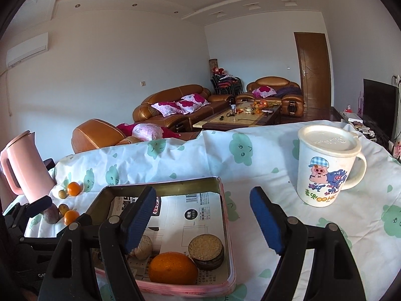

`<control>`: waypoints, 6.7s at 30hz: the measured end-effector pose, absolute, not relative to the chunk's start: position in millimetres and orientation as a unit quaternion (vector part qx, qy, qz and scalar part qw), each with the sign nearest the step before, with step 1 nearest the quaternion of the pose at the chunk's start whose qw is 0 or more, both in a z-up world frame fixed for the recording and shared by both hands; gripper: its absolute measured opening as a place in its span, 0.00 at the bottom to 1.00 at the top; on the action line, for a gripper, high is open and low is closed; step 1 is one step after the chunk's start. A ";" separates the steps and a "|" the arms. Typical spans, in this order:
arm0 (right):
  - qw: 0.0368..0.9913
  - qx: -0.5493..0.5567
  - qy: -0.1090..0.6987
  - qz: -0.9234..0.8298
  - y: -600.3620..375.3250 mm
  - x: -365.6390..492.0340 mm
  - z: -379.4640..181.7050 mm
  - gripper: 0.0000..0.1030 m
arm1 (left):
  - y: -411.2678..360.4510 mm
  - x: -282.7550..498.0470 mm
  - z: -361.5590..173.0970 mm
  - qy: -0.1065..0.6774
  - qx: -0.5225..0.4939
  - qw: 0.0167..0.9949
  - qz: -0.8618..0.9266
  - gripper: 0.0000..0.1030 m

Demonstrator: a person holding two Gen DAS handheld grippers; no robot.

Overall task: Organize fruits
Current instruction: 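Move both open tools away from the tin back toward the remaining fruits, then grasp a dark brown round fruit with the right tool while the left tool grasps the purple passion fruit, then carry both fruits over the tin and open both tools to release them, then grasp a small orange with the right tool while the left tool grasps a brown round fruit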

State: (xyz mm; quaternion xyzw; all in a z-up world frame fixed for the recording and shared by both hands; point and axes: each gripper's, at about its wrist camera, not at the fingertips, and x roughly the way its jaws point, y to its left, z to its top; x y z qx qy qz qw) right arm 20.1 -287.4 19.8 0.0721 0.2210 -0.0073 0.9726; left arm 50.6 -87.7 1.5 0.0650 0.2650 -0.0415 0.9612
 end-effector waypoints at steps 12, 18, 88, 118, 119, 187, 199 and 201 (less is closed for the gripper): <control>0.972 0.059 0.225 0.016 -249.8 3.1 21.1 0.76 | -52.1 44.8 1.1 0.272 0.053 0.960 -0.036 1.00; 0.970 0.055 0.232 0.040 -223.9 0.4 20.3 0.76 | -30.9 45.3 0.4 0.276 0.046 0.960 -0.028 1.00; 0.927 -0.006 0.311 0.208 -100.0 38.2 8.9 0.37 | 90.3 98.5 -30.9 0.391 -0.002 0.920 -0.031 0.52; 0.966 0.022 0.223 0.126 -211.2 27.7 48.6 0.37 | -18.3 52.0 14.8 0.247 0.009 0.968 -0.047 0.52; 0.967 0.022 0.225 0.121 -216.4 29.5 47.4 0.37 | -26.7 51.7 15.6 0.246 0.012 0.968 -0.053 0.52; 0.979 0.081 0.185 0.010 -279.0 27.9 24.9 0.78 | -91.1 57.7 9.9 0.236 0.079 0.968 -0.012 1.00; 0.977 0.045 0.205 0.036 -228.9 22.5 22.1 0.78 | -33.3 63.1 7.1 0.257 0.056 0.965 0.023 1.00; 0.977 0.049 0.205 0.041 -222.8 21.4 21.8 0.78 | -25.1 63.2 6.4 0.261 0.052 0.964 0.025 1.00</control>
